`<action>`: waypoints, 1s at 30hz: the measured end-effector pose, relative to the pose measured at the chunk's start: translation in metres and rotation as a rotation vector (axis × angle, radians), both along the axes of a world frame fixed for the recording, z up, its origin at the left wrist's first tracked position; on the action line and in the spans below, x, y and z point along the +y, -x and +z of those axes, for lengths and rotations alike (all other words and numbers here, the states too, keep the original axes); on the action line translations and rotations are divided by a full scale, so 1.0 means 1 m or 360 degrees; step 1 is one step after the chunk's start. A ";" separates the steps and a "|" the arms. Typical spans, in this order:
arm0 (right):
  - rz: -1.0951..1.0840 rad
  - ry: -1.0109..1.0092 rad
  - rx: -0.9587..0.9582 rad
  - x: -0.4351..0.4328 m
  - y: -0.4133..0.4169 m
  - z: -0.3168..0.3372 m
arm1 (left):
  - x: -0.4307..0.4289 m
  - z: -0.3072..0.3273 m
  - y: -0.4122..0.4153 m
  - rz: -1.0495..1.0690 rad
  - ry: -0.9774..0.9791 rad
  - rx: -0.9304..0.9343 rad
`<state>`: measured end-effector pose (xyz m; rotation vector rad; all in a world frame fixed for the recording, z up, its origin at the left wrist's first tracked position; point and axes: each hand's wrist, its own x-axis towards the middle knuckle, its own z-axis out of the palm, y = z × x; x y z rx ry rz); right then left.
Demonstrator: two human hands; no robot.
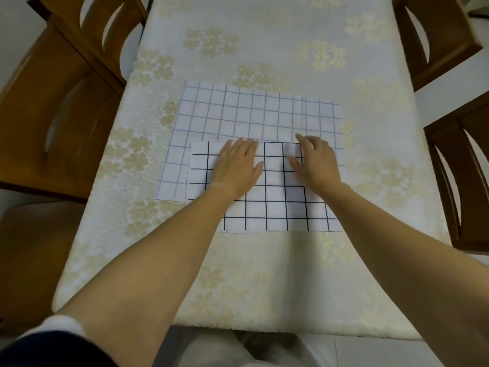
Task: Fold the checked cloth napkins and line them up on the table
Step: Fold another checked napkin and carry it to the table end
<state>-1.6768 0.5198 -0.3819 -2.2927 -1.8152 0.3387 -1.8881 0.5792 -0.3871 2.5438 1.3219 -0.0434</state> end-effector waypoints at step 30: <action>-0.0629 0.0262 0.0856 -0.049 -0.056 0.008 | 0.009 -0.041 -0.001 0.0001 -0.0128 0.0010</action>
